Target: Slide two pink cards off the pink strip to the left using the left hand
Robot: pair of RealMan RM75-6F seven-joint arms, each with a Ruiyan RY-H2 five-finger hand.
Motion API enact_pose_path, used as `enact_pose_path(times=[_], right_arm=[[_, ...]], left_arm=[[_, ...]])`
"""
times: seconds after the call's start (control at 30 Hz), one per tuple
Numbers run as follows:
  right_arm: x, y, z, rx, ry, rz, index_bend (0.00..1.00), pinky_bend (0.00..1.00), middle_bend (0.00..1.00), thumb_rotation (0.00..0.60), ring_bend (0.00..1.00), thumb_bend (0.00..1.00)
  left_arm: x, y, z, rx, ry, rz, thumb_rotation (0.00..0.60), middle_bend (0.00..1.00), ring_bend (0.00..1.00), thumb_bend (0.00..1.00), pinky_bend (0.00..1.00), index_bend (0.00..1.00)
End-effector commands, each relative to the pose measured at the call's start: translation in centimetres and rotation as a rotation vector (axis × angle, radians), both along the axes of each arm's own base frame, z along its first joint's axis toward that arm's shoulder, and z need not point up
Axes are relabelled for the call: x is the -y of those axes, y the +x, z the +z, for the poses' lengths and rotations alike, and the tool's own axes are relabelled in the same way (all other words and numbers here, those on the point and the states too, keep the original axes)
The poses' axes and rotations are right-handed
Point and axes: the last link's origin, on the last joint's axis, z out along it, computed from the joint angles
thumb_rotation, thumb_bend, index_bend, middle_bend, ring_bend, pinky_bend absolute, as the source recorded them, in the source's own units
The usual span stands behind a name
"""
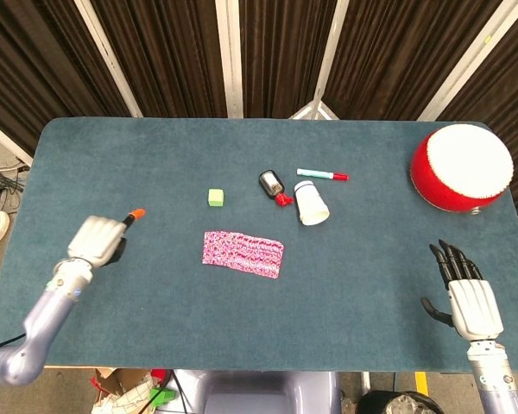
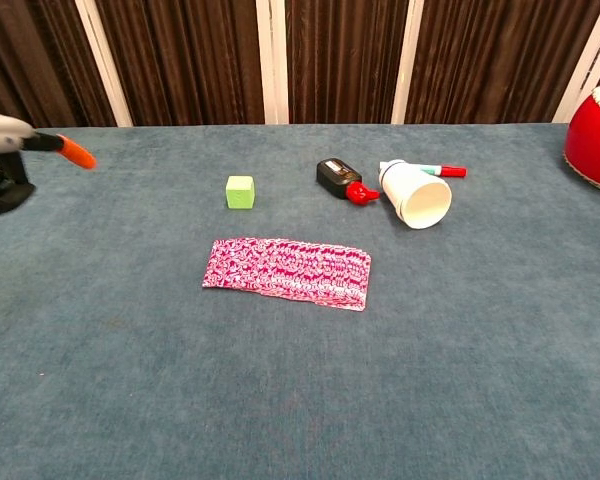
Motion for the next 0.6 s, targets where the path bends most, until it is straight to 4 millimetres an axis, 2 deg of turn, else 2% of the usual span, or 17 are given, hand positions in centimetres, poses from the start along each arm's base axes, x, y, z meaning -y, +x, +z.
enact_pose_path(times=[0.03,0.37,0.6], right_arm=[[0.0,0.0,-0.1,-0.002,0.002,-0.002,0.02,0.19,0.05,0.600,0.08,0.28],[0.2,-0.3,-0.3,-0.012,0.007,-0.012,0.02,0.19,0.05,0.600,0.08,0.28],[0.2,-0.3,-0.3,-0.011,0.006,-0.012,0.02,0.19,0.05,0.600,0.08,0.28]], left_arm=[[-0.1,2.7,-2.7,0.023,-0.086,-0.020,0.600,0.82,0.74,0.86,0.68,0.15],[0.8,6.4,-7.0,0.008,-0.205,-0.078,0.600,0.83,0.75,0.88,0.68,0.15],[1.1,7.8,-9.0,-0.053,-0.228,-0.112,0.600,0.83,0.75,0.88,0.68,0.14]])
